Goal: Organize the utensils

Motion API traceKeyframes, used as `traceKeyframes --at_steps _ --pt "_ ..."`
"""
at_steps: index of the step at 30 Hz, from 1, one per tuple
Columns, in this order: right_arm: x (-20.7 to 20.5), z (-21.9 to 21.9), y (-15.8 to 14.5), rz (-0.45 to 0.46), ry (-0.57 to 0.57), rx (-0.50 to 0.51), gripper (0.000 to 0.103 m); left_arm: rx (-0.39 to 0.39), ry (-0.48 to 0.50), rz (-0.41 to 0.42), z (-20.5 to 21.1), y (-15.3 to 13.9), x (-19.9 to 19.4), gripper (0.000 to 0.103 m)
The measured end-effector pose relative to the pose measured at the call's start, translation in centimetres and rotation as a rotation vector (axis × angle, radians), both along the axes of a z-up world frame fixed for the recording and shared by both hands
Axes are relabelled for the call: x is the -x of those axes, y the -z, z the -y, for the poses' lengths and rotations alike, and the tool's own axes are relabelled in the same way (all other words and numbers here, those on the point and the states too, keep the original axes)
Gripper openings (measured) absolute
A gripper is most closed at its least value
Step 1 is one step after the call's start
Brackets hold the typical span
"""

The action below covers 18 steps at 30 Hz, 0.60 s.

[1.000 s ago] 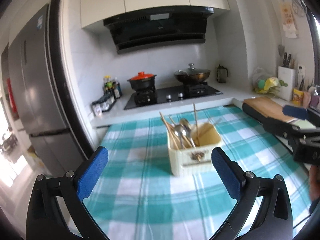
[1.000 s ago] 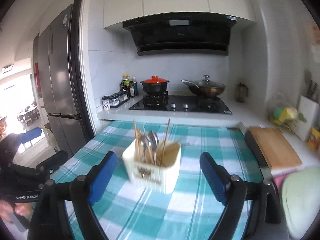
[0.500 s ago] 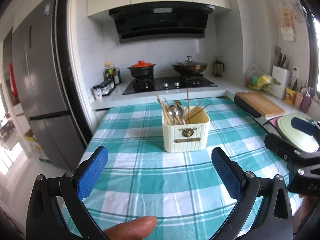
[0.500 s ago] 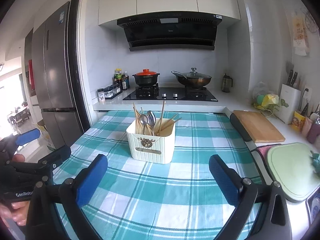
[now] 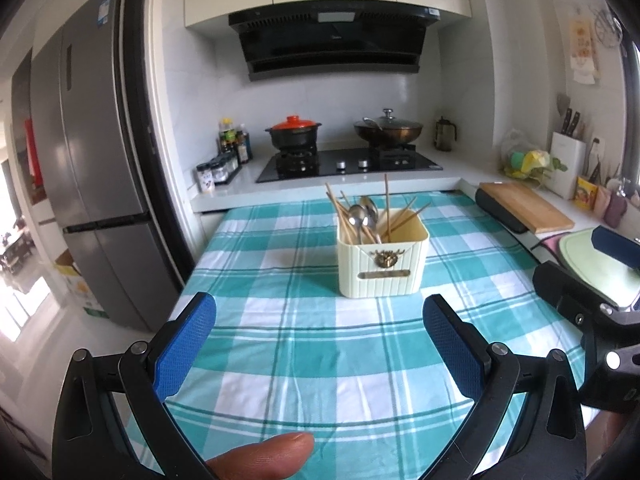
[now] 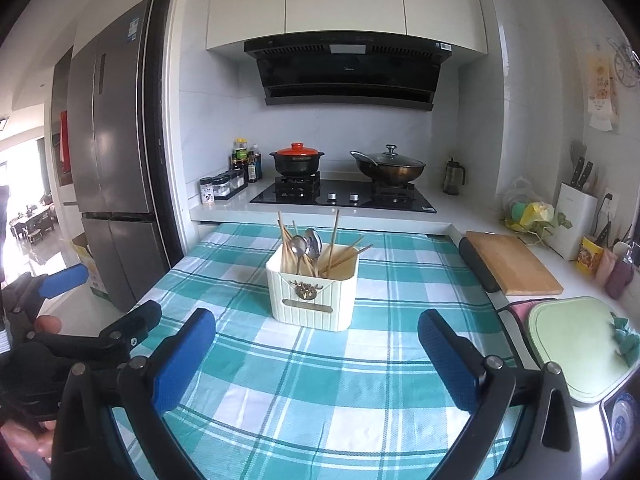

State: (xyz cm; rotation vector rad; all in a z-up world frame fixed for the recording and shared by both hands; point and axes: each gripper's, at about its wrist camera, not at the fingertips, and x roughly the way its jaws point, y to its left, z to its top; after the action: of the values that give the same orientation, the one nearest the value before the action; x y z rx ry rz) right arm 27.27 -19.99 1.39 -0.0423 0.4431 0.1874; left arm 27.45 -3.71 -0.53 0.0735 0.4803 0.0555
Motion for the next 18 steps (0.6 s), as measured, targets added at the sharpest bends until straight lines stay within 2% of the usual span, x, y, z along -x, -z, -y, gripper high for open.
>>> traceKeyframes --at_steps 18 --pt "0.79 -0.6 -0.3 0.001 -0.006 -0.008 0.103 0.019 -0.01 -0.001 -0.53 -0.34 0.37 0.103"
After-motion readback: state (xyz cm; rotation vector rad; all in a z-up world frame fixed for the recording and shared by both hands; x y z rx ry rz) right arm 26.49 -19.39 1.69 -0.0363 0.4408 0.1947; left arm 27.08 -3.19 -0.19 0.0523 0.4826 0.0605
